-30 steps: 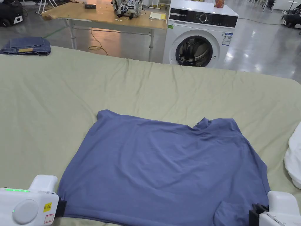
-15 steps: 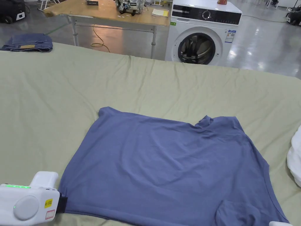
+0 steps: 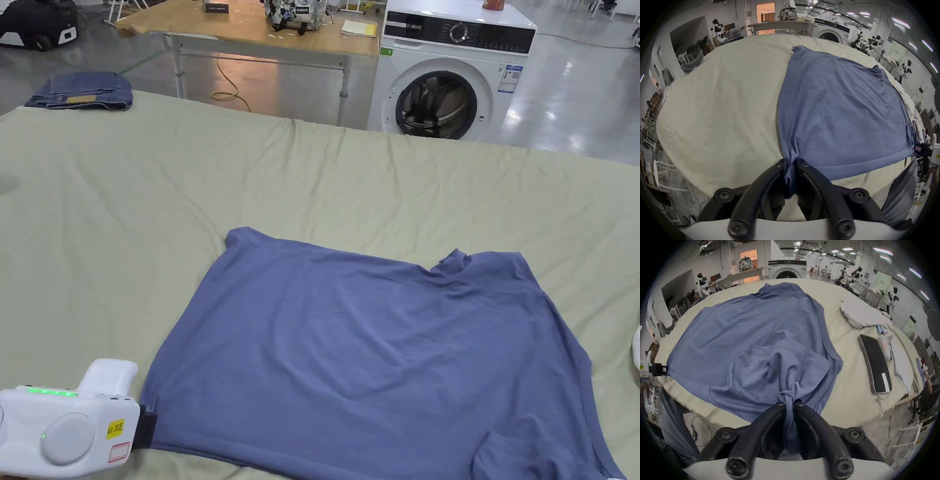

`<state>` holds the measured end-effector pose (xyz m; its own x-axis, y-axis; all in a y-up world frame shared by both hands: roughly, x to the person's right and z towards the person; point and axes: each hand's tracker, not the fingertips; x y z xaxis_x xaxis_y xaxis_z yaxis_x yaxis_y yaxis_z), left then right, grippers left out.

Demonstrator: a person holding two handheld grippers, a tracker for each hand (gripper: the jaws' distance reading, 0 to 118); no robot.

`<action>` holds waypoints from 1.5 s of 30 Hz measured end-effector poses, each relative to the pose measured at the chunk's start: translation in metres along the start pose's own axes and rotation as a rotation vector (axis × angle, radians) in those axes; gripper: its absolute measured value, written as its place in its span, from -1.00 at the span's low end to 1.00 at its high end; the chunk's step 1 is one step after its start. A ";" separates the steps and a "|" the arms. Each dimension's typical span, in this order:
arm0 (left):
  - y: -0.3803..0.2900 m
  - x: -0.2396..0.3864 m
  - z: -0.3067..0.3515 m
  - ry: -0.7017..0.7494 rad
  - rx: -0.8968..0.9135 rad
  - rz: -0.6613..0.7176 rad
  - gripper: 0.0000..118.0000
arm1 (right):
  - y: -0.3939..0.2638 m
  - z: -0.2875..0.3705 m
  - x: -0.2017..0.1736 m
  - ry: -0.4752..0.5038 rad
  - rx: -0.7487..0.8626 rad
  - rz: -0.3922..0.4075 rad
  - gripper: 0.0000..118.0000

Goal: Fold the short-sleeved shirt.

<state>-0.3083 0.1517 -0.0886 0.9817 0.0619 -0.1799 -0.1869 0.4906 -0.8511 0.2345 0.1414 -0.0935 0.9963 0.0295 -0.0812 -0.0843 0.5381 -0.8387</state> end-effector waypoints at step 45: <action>0.155 0.026 -0.007 -0.077 0.357 -0.015 0.20 | 0.201 -0.044 -0.032 0.012 0.401 -0.046 0.11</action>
<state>-0.3121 0.2229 -0.2286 0.9866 0.1111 -0.1195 -0.1617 0.7634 -0.6253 0.1850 0.2110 -0.2831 0.9983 -0.0110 -0.0566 -0.0230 0.8246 -0.5653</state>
